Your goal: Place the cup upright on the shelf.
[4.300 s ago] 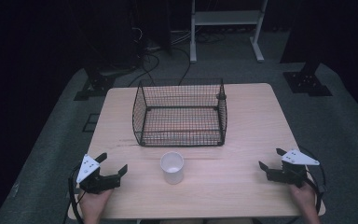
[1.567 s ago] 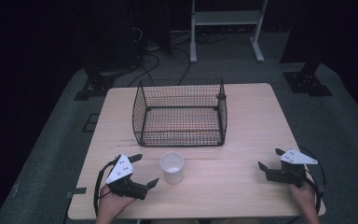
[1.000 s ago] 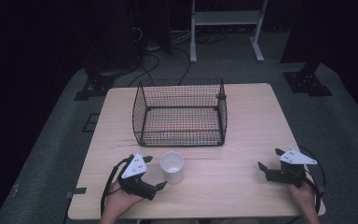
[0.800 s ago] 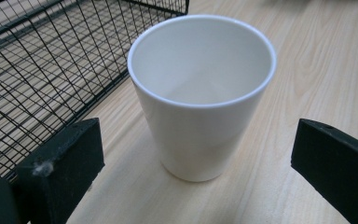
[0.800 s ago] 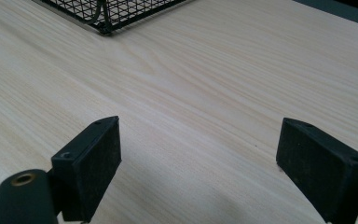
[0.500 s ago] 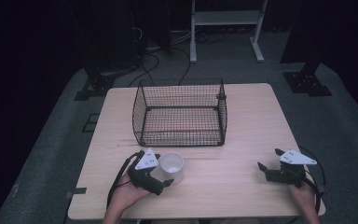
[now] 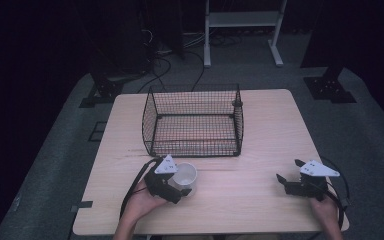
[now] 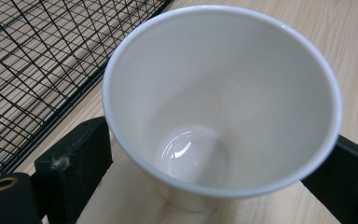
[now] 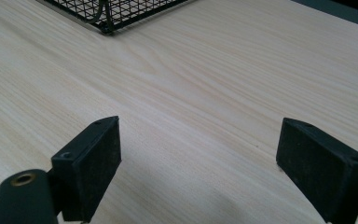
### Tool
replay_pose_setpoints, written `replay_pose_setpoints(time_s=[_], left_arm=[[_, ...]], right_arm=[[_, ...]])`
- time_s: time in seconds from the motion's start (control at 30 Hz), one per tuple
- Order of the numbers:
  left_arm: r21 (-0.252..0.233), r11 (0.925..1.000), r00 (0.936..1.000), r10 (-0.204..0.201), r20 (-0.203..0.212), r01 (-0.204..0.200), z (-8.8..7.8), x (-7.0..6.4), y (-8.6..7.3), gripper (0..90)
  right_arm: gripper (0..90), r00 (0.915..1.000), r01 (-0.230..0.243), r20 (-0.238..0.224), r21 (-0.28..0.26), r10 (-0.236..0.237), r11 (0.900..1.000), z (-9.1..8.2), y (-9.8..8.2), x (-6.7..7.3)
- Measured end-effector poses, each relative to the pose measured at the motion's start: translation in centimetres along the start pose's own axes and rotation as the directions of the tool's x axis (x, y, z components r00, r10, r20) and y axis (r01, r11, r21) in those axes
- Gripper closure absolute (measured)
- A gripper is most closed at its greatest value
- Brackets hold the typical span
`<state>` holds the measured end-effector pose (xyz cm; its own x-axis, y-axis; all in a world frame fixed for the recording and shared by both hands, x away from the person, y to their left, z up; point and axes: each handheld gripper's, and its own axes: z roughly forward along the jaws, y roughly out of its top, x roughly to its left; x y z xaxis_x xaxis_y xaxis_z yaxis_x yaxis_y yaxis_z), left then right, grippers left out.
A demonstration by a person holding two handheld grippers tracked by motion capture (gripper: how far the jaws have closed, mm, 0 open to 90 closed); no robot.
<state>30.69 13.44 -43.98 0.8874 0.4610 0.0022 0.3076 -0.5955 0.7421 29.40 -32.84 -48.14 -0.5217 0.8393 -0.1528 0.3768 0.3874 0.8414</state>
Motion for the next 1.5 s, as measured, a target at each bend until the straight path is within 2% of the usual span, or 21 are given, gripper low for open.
replay_pose_setpoints(time_s=[0.13,0.23,0.3,0.5,0.8,0.93,1.1,1.33,1.5], left_arm=[[0.017,0.9998,0.9999,-0.004,0.009,0.004,0.2,0.1,0.3,8.2],[0.028,0.9996,0.9998,0.008,0.017,-0.009,0.3,0.0,0.5,13.8],[0.027,0.9995,0.9997,0.018,0.019,-0.019,0.3,0.0,0.5,20.7],[0.040,0.9986,0.9992,0.032,0.025,-0.033,0.3,-0.2,0.9,21.1],[0.000,0.9993,0.9986,0.037,0.038,-0.037,-0.2,-0.2,1.9,21.2],[-0.014,0.9985,0.9977,0.054,0.042,-0.053,-0.5,-0.4,2.7,21.2],[-0.024,0.9974,0.9954,0.069,0.065,-0.068,-0.8,-0.4,4.1,21.3],[-0.027,0.9963,0.9939,0.083,0.073,-0.082,-1.2,-0.1,5.2,21.3],[-0.010,0.9971,0.9947,0.076,0.069,-0.075,-1.3,0.7,5.8,21.3]], right_arm=[[13.1,1.0000,0.001,0.000,0.000,-0.001,1.000,0.0,0.0,0.0],[13.1,1.0000,0.001,0.000,0.000,-0.001,1.000,0.0,0.0,0.0],[13.1,1.0000,0.002,0.000,0.000,-0.002,1.000,0.0,0.0,0.0],[13.1,1.0000,0.005,0.002,-0.001,-0.005,1.000,0.0,0.0,0.0],[13.1,1.0000,0.007,0.004,-0.003,-0.007,1.000,0.0,0.0,0.1],[13.1,1.0000,0.005,0.004,-0.002,-0.005,1.000,0.0,0.0,0.0],[13.1,1.0000,0.002,0.006,-0.001,-0.002,1.000,0.0,0.0,0.0],[13.1,1.0000,-0.004,0.002,0.000,0.004,1.000,0.0,0.0,0.0],[13.1,1.0000,-0.004,0.002,-0.001,0.004,1.000,0.0,0.0,0.0]])
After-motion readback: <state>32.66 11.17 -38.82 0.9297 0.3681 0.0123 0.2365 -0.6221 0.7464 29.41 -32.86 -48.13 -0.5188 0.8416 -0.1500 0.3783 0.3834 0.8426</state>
